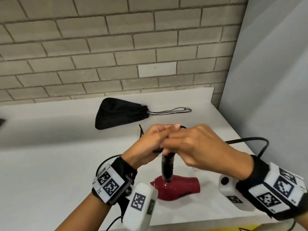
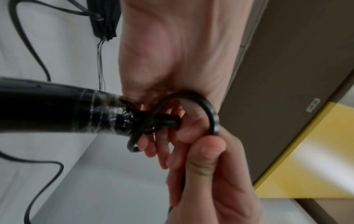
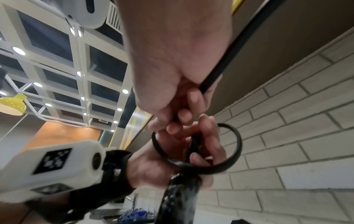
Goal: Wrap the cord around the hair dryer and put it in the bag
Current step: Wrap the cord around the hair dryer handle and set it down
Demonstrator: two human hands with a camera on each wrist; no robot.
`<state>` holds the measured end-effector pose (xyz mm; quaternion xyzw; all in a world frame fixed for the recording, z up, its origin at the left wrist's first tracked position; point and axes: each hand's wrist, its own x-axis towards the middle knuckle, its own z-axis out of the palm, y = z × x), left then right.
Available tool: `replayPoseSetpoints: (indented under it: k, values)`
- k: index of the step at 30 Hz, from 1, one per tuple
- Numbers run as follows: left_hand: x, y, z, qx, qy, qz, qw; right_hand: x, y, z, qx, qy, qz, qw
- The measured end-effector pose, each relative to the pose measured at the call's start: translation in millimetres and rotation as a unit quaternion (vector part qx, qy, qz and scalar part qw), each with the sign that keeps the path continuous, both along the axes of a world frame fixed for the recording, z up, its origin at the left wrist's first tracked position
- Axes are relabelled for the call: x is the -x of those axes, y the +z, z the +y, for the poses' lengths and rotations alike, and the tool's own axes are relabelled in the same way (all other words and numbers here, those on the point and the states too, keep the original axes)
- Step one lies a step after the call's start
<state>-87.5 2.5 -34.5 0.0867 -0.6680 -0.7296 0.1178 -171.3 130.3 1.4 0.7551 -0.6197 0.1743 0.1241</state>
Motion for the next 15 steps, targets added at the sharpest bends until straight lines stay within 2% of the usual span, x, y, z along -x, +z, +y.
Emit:
replayPoseSetpoints:
  k: [4, 10, 15]
  values:
    - [1, 1, -1, -0.068, -0.007, 0.012, 0.998, 0, -1, 0, 0.055, -0.007, -0.058, 0.997]
    - [3, 0, 1, -0.070, -0.033, 0.032, 0.997, 17, 1, 7, 0.030, -0.026, -0.197, 0.980]
    - [5, -2, 4, -0.076, -0.048, 0.031, 0.995, 29, 0, 9, 0.040, -0.064, -0.202, 0.977]
